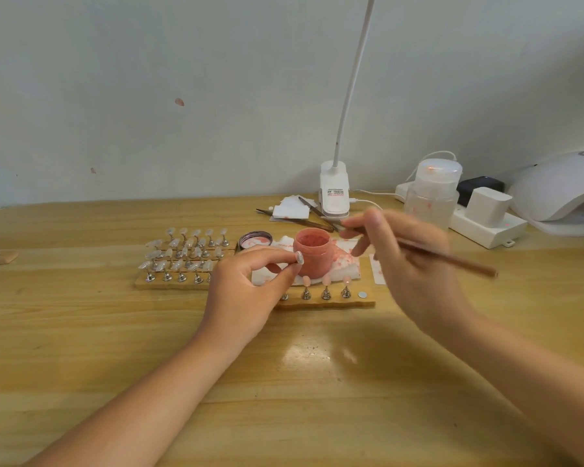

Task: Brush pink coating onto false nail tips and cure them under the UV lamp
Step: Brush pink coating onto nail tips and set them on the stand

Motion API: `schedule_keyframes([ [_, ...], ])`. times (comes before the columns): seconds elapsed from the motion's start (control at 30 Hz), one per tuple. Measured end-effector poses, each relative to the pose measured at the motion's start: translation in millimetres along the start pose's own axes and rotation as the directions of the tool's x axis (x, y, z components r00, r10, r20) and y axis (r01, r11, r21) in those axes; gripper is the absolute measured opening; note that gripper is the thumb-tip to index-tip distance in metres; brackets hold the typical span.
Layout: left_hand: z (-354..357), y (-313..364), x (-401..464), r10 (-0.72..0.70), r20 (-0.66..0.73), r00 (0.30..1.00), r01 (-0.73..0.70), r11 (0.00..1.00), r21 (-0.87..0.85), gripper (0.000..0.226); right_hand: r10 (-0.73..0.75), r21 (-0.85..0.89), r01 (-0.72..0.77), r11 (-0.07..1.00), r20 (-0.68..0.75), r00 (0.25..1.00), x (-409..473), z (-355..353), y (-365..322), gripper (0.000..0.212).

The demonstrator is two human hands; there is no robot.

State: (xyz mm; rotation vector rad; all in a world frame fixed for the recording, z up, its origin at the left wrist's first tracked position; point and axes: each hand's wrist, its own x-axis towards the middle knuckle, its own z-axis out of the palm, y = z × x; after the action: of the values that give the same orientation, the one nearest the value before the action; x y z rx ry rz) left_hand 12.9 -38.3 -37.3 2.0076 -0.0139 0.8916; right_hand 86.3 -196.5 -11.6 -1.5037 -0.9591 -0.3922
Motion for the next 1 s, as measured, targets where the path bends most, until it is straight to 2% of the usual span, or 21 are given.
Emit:
schedule_keyframes([
  [0.1, 0.1, -0.4, -0.1, 0.015, -0.003, 1.000, -0.015, 1.000, -0.004, 0.032, -0.113, -0.100, 0.116, 0.988, 0.035, 0.993, -17.1, 4.5, 2.2, 0.019],
  [0.23, 1.1, -0.4, 0.4, 0.030, 0.003, 1.000, -0.030, 1.000, -0.009, 0.030, -0.116, 0.001, 0.116, 0.993, 0.035, 0.993, -24.6, 6.6, 6.5, 0.047],
  [0.37, 1.3, -1.3, 0.1, 0.049, 0.012, 0.999, -0.049, 0.999, -0.006, 0.026, -0.144, -0.075, 0.149, 0.986, 0.065, 0.987, -25.4, 9.5, 7.8, 0.051],
  [0.5, 2.1, -0.6, -0.1, 0.048, -0.005, 0.999, -0.048, 0.999, -0.018, 0.029, -0.097, -0.030, 0.099, 0.995, 0.060, 0.994, -29.1, 7.9, 8.6, 0.060],
  [0.63, 2.5, -2.4, 0.1, 0.050, 0.009, 0.999, -0.050, 0.999, -0.016, 0.023, -0.157, -0.083, 0.159, 0.984, 0.028, 0.987, -26.6, 10.4, 5.9, 0.053],
  [0.77, 3.5, -3.1, 0.0, 0.053, -0.015, 0.998, -0.054, 0.998, -0.017, 0.025, -0.095, -0.042, 0.097, 0.994, 0.038, 0.995, -29.3, 8.3, 7.7, 0.059],
  [0.9, 3.5, -4.6, 0.1, 0.058, 0.005, 0.998, -0.058, 0.998, -0.001, 0.019, -0.093, -0.068, 0.094, 0.993, 0.027, 0.995, -28.4, 9.8, 5.9, 0.044],
  [1.0, 3.6, -3.5, 0.2, 0.070, -0.001, 0.998, -0.070, 0.998, 0.008, 0.020, -0.045, -0.025, 0.046, 0.999, 0.041, 0.998, -29.4, 9.6, 6.1, 0.053],
])
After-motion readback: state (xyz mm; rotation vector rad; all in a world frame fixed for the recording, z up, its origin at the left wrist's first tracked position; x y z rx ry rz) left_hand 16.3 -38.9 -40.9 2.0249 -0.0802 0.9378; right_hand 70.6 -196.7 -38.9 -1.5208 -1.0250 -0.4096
